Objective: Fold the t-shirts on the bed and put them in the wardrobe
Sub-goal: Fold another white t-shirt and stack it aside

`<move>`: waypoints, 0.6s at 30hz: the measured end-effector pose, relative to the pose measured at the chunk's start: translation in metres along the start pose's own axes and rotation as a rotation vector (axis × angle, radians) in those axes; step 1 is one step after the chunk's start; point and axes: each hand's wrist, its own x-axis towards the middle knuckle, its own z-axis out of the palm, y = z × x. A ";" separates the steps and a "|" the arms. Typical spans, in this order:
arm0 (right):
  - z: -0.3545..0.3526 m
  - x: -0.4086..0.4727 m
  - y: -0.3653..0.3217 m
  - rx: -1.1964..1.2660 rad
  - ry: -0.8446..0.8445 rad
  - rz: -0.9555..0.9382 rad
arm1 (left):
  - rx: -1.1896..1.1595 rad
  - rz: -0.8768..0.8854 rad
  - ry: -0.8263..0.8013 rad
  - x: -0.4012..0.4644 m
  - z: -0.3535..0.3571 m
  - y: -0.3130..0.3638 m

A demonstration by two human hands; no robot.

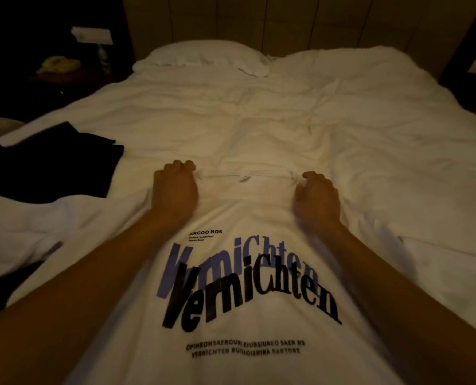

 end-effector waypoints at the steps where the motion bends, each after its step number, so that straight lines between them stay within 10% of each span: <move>1: -0.009 -0.015 -0.010 0.086 -0.019 0.000 | -0.133 -0.019 -0.008 -0.017 -0.009 0.013; 4: -0.022 -0.069 -0.030 0.236 -0.173 -0.050 | -0.408 -0.014 -0.147 -0.083 -0.028 0.047; 18: -0.091 -0.273 0.003 0.237 -0.394 -0.048 | -0.112 0.069 -0.434 -0.276 -0.096 0.019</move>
